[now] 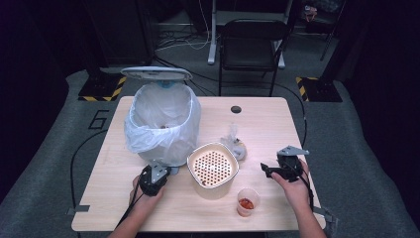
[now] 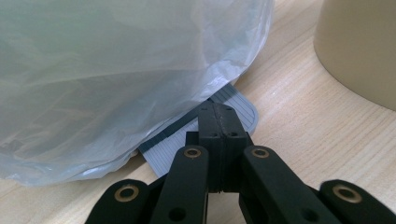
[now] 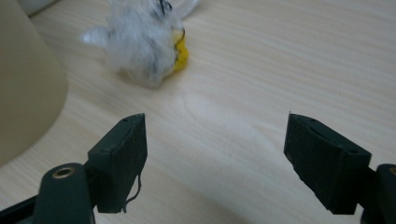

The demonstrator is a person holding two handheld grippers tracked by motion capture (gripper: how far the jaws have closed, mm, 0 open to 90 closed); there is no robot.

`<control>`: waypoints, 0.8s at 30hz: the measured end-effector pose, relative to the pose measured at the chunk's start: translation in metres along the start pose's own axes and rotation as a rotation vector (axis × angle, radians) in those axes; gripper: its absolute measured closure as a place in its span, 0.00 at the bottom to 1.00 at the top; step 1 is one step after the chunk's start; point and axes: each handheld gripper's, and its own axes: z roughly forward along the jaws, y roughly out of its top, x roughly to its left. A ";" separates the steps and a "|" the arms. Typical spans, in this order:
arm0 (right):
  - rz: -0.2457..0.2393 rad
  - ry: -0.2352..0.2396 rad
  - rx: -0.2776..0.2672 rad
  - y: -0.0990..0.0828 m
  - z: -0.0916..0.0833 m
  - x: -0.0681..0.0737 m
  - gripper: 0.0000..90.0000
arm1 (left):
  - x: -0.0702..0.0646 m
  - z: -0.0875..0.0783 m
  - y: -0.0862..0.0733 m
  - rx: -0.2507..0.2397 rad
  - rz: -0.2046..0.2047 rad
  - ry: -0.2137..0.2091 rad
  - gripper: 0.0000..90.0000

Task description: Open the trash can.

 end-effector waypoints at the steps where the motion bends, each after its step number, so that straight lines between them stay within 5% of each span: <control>1: 0.000 0.000 0.000 0.000 0.000 0.000 0.22 | 0.000 0.000 0.000 0.000 0.001 0.002 1.00; 9: -0.057 0.063 -0.002 0.040 0.019 0.009 0.18 | 0.000 0.000 0.000 -0.004 0.001 0.004 1.00; 24: -0.125 0.152 0.000 0.087 0.045 0.027 0.16 | 0.000 0.000 0.000 0.002 0.006 0.002 1.00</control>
